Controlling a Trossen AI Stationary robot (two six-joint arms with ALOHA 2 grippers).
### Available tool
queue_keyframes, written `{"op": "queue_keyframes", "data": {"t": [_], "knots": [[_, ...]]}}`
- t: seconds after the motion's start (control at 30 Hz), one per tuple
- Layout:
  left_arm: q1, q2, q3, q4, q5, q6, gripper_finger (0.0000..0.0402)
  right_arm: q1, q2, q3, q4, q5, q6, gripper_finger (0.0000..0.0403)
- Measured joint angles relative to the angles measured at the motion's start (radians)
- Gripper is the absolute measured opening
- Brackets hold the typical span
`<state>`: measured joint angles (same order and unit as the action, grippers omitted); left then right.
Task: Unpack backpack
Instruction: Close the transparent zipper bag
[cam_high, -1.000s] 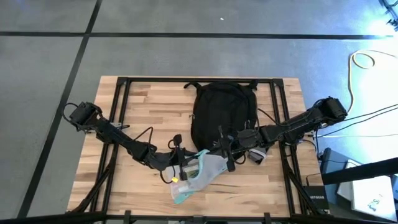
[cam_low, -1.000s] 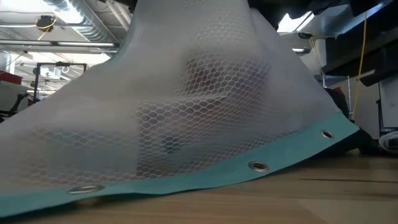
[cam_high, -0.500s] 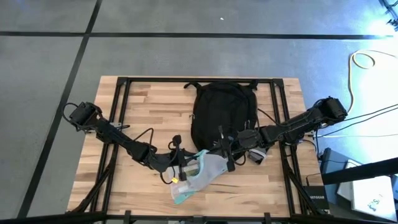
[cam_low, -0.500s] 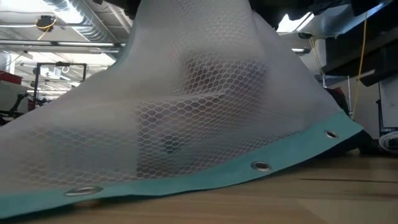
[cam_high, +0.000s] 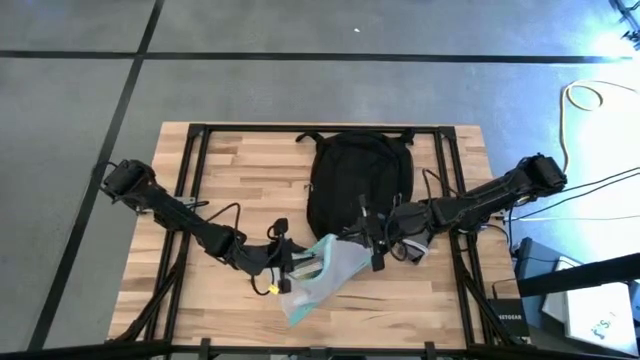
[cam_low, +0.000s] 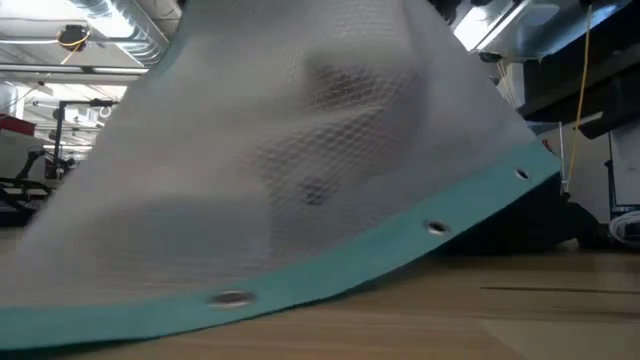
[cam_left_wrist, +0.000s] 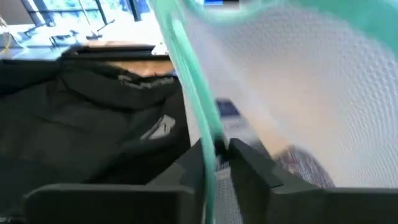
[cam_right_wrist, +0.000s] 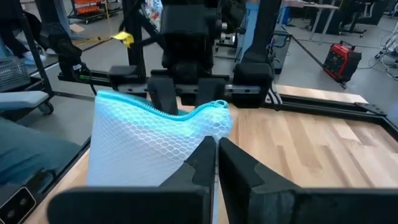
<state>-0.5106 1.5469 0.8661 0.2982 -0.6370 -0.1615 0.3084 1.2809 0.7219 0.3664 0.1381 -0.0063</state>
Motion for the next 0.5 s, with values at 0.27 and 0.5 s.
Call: {"op": "queue_keyframes", "data": {"t": [0.27,0.5], "knots": [[0.011,-0.002,0.0,-0.005,-0.013,-0.04,0.0157,0.0,-0.018,0.0,-0.023,0.003,-0.001,0.0],[-0.02,-0.002,0.002,0.097,-0.055,0.037,0.0174,0.0,-0.015,0.0,-0.027,0.003,0.0,0.0]]}}
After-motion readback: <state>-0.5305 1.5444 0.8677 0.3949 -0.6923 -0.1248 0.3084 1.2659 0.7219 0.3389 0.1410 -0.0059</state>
